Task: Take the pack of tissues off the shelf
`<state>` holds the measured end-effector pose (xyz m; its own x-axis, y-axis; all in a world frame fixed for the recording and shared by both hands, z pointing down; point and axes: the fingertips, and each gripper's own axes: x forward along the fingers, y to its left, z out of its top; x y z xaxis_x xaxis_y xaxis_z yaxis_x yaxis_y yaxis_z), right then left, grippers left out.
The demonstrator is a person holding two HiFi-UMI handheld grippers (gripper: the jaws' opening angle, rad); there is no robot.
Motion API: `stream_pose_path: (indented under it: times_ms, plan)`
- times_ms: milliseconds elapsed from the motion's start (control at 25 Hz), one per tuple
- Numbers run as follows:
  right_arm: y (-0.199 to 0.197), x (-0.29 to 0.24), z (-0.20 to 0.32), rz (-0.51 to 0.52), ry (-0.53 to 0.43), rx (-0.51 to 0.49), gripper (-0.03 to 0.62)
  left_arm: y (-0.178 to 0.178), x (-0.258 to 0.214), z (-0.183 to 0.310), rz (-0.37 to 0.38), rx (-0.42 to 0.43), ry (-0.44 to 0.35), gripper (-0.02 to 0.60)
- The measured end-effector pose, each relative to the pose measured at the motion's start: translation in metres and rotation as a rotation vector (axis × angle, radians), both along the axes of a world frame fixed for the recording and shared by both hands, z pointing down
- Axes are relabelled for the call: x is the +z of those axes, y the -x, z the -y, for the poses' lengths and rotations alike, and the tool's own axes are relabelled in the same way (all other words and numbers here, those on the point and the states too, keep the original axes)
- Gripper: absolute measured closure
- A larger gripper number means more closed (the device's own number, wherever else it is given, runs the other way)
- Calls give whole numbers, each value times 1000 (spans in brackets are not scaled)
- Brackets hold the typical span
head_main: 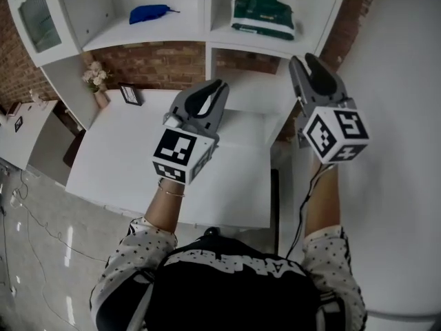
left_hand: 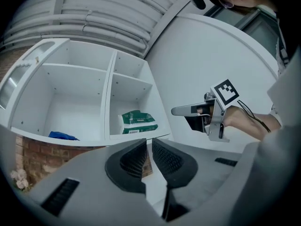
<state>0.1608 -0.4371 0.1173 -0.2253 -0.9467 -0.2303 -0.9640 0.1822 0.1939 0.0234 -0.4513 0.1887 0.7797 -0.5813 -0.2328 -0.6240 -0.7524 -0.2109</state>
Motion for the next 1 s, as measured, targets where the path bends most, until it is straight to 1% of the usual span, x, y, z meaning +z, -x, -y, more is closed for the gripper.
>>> stream_pose_path:
  times_ms: [120,240,440,520,680,840,1000]
  plan:
    - [-10,-13,32,-18,11,72,454,-2,-17,22,-7,10,-25,511]
    - [-22,-15,61,-36,45,132,450,-3,-28,41,-8,13,-43,464]
    - [-34,-14,95,-53,92,199,446,-4,-26,64,12,40,-1,424]
    - [-38,-13,105,-63,113,221,446,-5,-29,70,3,55,-5,413]
    - [-46,-10,120,-66,146,247,445,-8,-36,79,3,75,-25,400]
    - [-47,-6,130,-64,179,249,447,-13,-46,85,-4,93,-41,394]
    - [-48,-6,130,-49,187,245,497,-15,-53,93,-13,92,-31,394]
